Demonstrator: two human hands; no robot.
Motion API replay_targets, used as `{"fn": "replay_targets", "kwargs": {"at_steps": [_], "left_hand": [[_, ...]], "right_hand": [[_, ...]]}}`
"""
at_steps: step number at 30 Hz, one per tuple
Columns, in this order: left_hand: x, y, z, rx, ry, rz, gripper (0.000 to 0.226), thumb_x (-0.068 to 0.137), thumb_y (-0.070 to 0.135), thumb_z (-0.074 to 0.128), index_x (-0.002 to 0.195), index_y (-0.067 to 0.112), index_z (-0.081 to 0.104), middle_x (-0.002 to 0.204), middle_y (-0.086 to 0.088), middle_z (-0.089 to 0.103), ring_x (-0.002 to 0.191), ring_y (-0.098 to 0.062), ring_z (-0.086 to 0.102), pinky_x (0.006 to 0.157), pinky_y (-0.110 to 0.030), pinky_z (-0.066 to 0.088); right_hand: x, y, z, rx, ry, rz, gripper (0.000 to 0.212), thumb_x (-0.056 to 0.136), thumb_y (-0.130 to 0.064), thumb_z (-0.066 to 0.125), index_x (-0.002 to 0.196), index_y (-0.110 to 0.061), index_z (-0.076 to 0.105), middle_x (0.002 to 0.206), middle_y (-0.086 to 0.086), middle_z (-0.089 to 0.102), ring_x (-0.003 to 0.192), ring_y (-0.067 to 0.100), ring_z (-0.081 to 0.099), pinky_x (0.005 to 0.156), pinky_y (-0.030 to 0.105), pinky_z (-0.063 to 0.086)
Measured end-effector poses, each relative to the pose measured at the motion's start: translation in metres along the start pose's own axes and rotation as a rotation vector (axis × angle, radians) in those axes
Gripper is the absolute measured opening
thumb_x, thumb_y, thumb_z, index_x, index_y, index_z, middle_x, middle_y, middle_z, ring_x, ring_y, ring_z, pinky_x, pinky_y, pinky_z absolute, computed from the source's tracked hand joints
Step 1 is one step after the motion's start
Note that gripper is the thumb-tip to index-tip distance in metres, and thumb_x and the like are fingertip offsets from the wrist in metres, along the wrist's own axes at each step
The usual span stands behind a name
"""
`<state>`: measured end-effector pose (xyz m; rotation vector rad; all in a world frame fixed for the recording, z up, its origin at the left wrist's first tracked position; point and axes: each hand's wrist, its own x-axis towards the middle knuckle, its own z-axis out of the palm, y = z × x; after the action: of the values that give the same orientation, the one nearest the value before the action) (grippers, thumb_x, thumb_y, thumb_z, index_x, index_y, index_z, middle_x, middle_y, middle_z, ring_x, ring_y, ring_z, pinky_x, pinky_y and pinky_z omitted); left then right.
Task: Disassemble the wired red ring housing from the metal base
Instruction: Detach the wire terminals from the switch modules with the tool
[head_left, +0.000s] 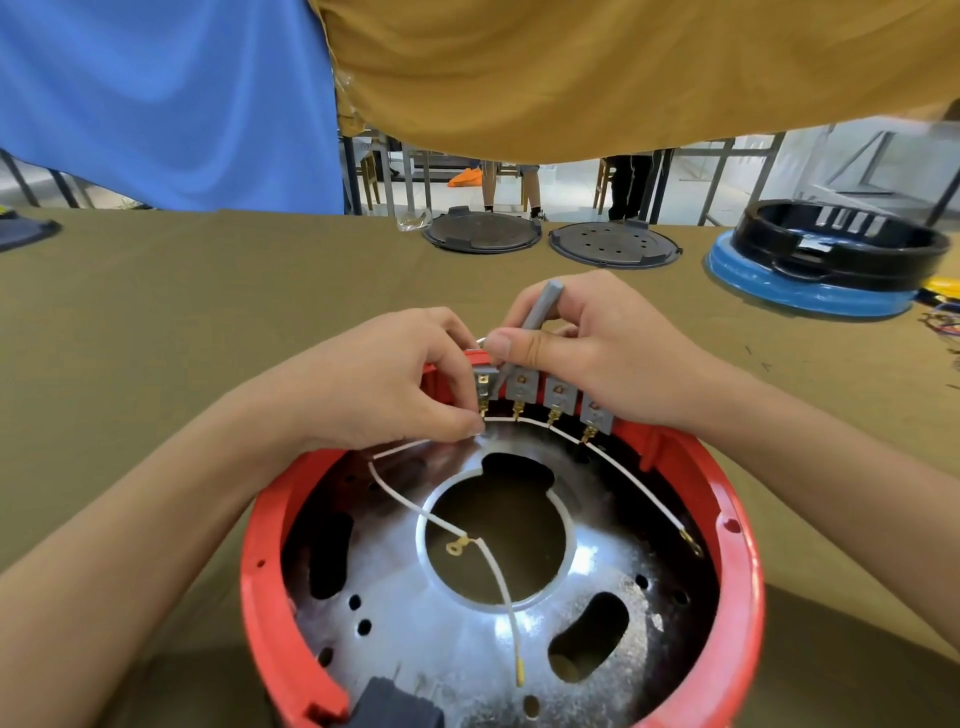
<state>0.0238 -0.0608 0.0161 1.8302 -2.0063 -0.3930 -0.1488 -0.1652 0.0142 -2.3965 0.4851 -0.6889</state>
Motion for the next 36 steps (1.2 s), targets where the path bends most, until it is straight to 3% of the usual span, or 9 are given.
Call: {"fn": "replay_targets", "kwargs": {"at_steps": [2,5,8,16,20,26,32,34,36], "left_hand": [[-0.0001,-0.0003,-0.0007,-0.009,-0.009,0.004,0.008,0.075,0.033,0.078,0.068,0.034,0.076,0.106,0.024,0.052,0.099,0.001,0.056,0.095,-0.036,0.046],[0.0006,-0.0002,-0.0005,-0.013,-0.007,0.007,0.007,0.075,0.032,0.079,0.068,0.034,0.076,0.108,0.022,0.053,0.101,0.001,0.056,0.096,-0.036,0.045],[0.0008,-0.0003,0.0001,-0.002,0.014,0.003,0.007,0.075,0.03,0.079,0.068,0.033,0.077,0.11,0.02,0.055,0.103,0.004,0.055,0.097,-0.034,0.044],[0.0004,0.0012,0.0002,-0.004,0.027,-0.019,0.009,0.075,0.03,0.078,0.068,0.034,0.076,0.111,0.018,0.057,0.108,0.005,0.052,0.101,-0.032,0.041],[-0.0004,0.0013,-0.0004,-0.009,0.013,-0.023,0.009,0.076,0.031,0.079,0.068,0.034,0.076,0.112,0.02,0.056,0.106,0.004,0.054,0.099,-0.032,0.042],[-0.0001,0.0012,-0.0006,-0.022,0.012,-0.014,0.009,0.074,0.031,0.079,0.066,0.035,0.076,0.1,0.02,0.054,0.091,0.001,0.057,0.089,-0.031,0.047],[-0.0001,0.0008,-0.0003,-0.016,0.004,0.0,0.007,0.075,0.03,0.08,0.069,0.033,0.077,0.102,0.019,0.052,0.097,0.001,0.055,0.093,-0.03,0.045],[0.0003,0.0011,-0.0003,-0.021,0.0,0.001,0.007,0.075,0.03,0.079,0.069,0.032,0.077,0.104,0.02,0.052,0.098,0.002,0.055,0.095,-0.031,0.044],[0.0002,0.0012,-0.0003,-0.023,-0.003,0.001,0.007,0.075,0.03,0.079,0.069,0.031,0.077,0.105,0.019,0.053,0.1,0.002,0.055,0.096,-0.033,0.044]], "right_hand": [[0.0012,0.0007,0.0003,0.021,-0.001,0.011,0.023,0.093,-0.031,0.067,0.082,-0.012,0.072,0.053,-0.018,0.055,0.049,-0.001,0.051,0.053,0.01,0.035],[0.0024,0.0004,0.0005,0.053,0.0,0.024,0.025,0.093,-0.032,0.065,0.082,-0.011,0.072,0.072,0.005,0.066,0.062,0.01,0.056,0.061,0.021,0.044],[0.0029,-0.0005,-0.0001,0.101,-0.007,0.052,0.026,0.095,-0.029,0.064,0.082,-0.008,0.07,0.08,0.016,0.067,0.067,0.012,0.055,0.066,0.02,0.044],[0.0015,-0.0014,-0.0013,0.153,-0.018,0.083,0.027,0.099,-0.028,0.058,0.081,-0.012,0.071,0.078,0.009,0.071,0.076,0.023,0.065,0.072,0.024,0.05],[-0.0018,0.0001,-0.0005,0.167,0.007,0.042,0.026,0.098,-0.025,0.058,0.084,-0.009,0.072,0.083,0.017,0.071,0.079,0.028,0.064,0.075,0.031,0.05],[-0.0015,-0.001,-0.0005,0.027,0.001,-0.027,0.02,0.094,-0.025,0.065,0.086,-0.009,0.074,0.076,-0.001,0.07,0.071,0.006,0.062,0.072,0.024,0.049],[0.0007,0.0023,-0.001,0.161,-0.015,0.05,0.025,0.095,-0.027,0.063,0.085,-0.008,0.074,0.081,0.015,0.071,0.078,0.028,0.066,0.074,0.031,0.051],[0.0008,0.0028,-0.0009,0.169,-0.024,0.063,0.026,0.096,-0.029,0.062,0.085,-0.008,0.074,0.084,0.016,0.072,0.081,0.029,0.066,0.079,0.032,0.05],[0.0006,0.003,-0.0014,0.21,-0.044,0.102,0.028,0.097,-0.029,0.061,0.086,-0.007,0.074,0.084,0.011,0.074,0.078,0.021,0.068,0.075,0.023,0.052]]}}
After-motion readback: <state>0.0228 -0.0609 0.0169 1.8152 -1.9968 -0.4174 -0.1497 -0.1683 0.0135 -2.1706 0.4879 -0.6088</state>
